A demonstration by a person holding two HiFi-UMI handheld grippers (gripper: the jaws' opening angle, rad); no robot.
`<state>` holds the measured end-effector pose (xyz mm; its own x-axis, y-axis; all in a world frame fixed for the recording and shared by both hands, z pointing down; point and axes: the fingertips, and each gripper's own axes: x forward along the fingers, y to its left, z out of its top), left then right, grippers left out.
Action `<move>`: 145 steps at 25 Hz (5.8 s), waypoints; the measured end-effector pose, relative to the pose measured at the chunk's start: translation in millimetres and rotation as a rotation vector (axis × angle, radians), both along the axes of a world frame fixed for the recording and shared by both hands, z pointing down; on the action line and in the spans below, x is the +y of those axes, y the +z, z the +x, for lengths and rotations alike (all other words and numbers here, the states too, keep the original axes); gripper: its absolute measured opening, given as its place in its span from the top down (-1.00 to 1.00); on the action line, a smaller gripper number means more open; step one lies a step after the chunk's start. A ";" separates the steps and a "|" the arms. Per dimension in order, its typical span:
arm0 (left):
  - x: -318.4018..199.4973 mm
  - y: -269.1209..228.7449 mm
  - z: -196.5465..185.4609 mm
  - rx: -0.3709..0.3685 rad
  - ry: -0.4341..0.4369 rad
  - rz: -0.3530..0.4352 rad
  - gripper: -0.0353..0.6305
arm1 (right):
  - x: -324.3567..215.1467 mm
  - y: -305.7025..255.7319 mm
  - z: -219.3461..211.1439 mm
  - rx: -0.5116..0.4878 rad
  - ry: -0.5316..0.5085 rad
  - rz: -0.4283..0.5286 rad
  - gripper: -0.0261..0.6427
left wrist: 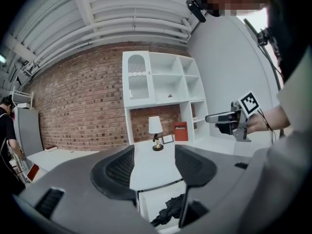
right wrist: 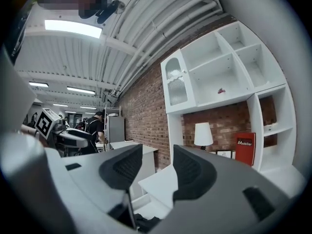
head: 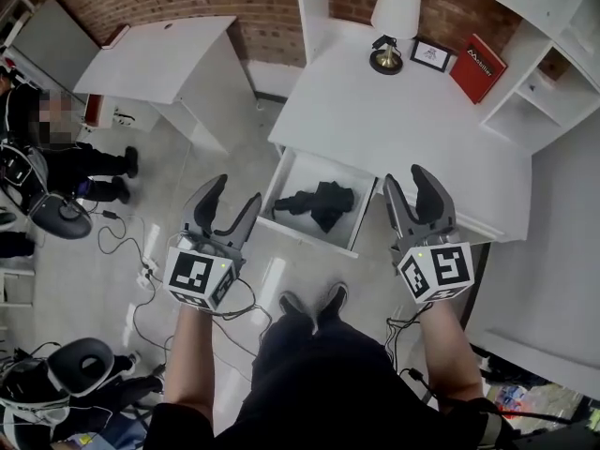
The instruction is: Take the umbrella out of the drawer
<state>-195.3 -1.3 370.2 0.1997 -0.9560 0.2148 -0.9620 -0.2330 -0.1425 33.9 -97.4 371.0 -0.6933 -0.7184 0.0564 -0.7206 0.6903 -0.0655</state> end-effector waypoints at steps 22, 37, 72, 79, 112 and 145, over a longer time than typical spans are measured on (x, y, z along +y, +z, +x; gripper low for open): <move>-123.8 174.8 49.4 -0.148 0.490 -0.354 0.14 | -55.3 28.2 54.8 0.066 0.342 -0.104 0.37; -118.1 328.2 68.4 -0.336 0.862 -0.617 0.09 | -28.3 57.5 75.5 0.104 0.612 -0.186 0.37; -127.2 566.1 62.5 -0.685 0.858 -1.018 0.02 | -43.0 197.2 101.2 0.143 0.585 -0.441 0.39; -122.3 549.3 61.6 -0.673 0.872 -0.993 0.08 | -36.5 188.6 103.9 0.127 0.591 -0.427 0.43; -165.3 181.3 76.4 -0.391 0.776 -0.478 0.08 | -52.0 18.4 71.8 -0.005 0.572 -0.142 0.47; -375.9 257.6 41.2 -0.578 0.623 -0.612 0.07 | -167.6 62.8 68.0 -0.005 0.522 -0.223 0.50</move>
<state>-154.1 -377.2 627.8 0.3321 -0.4150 0.8470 -0.4699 -0.8514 -0.2329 101.9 -265.0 433.7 -0.2499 -0.9372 0.2433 -0.9619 0.2116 -0.1730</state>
